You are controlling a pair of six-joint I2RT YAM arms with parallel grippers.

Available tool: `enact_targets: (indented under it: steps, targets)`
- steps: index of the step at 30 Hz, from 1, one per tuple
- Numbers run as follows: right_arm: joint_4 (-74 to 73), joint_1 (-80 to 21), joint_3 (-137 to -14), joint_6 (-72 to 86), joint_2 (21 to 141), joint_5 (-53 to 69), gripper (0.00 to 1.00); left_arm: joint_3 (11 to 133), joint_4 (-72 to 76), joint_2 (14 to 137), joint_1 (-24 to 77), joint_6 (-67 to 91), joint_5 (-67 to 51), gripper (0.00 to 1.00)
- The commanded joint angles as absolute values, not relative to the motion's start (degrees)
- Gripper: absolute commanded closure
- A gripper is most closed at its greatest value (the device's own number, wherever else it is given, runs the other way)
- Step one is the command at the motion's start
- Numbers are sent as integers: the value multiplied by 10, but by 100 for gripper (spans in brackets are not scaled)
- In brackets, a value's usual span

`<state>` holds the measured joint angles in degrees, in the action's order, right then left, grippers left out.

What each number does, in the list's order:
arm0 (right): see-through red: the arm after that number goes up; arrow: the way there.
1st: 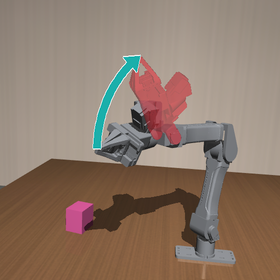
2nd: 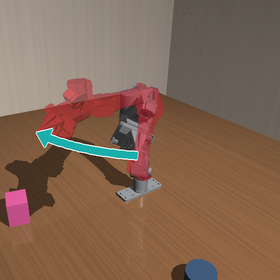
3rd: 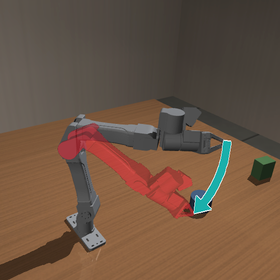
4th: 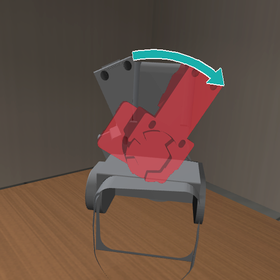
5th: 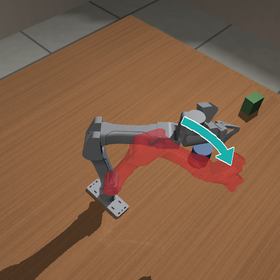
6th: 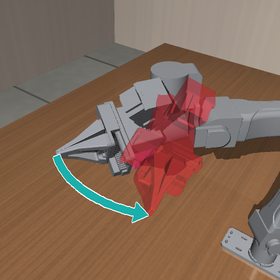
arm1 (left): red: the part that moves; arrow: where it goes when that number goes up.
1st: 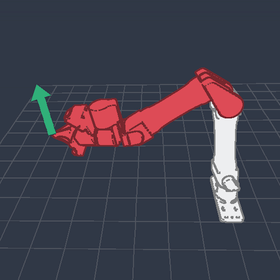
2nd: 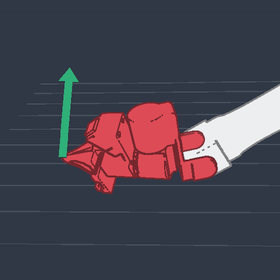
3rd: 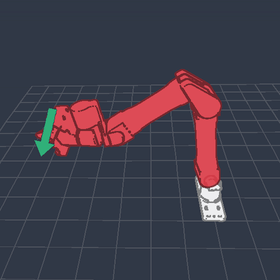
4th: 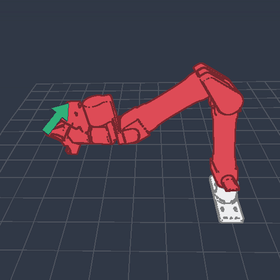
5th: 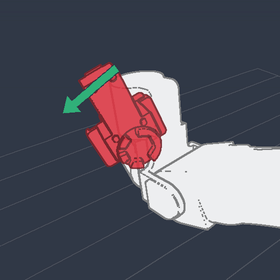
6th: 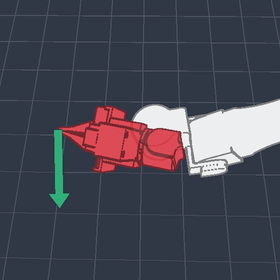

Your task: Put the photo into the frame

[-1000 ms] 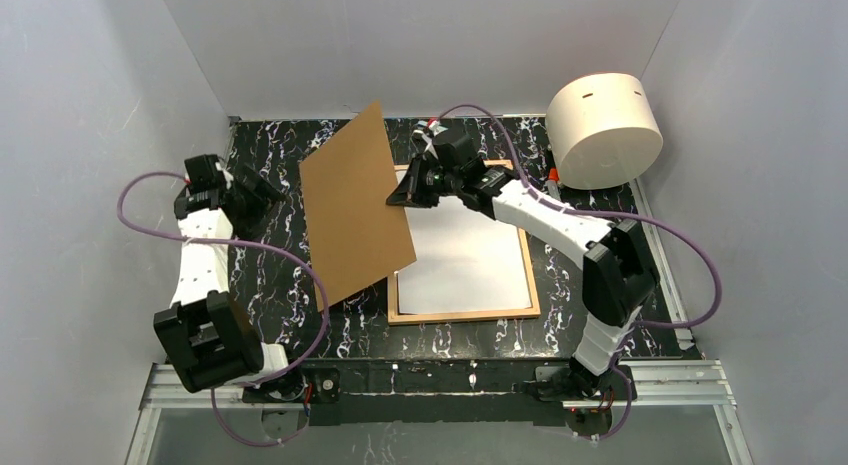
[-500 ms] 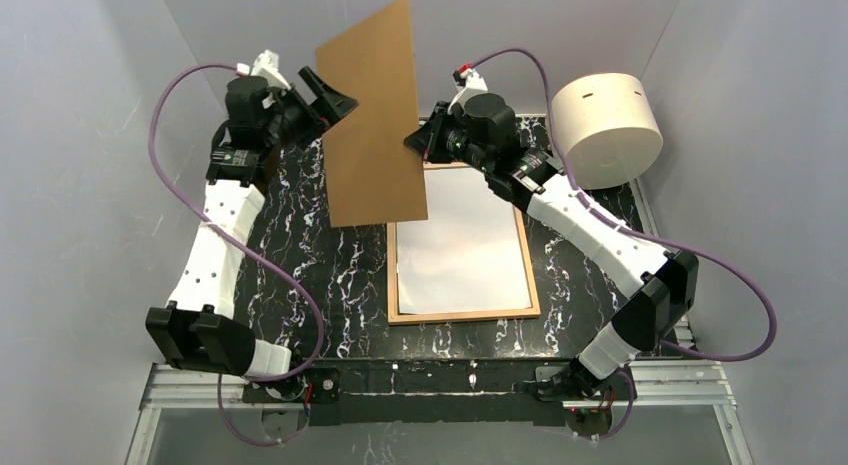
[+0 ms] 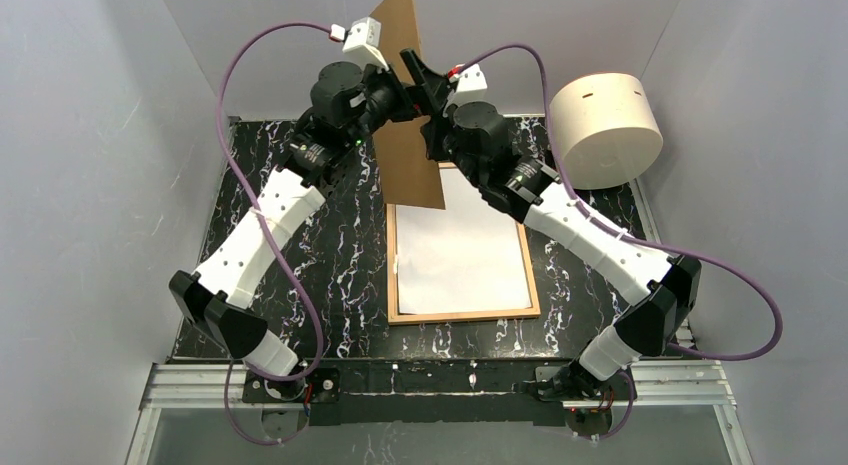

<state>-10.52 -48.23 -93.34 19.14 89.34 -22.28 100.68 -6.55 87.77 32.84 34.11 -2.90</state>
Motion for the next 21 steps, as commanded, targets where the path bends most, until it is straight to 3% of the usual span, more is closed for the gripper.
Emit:
enact_targets:
  steps: [1,10,15,21]
  targets:
    - [36,-516,-963,103,858,-305,99,1046,-69,898,355,298,107,13]
    - [93,-545,-935,61,856,-339,99,1058,-139,899,357,336,227,26]
    - [107,-548,-925,60,857,-327,99,1054,-158,896,357,359,237,29]
    - [145,-558,-893,21,858,-309,99,1073,-234,898,357,418,252,38]
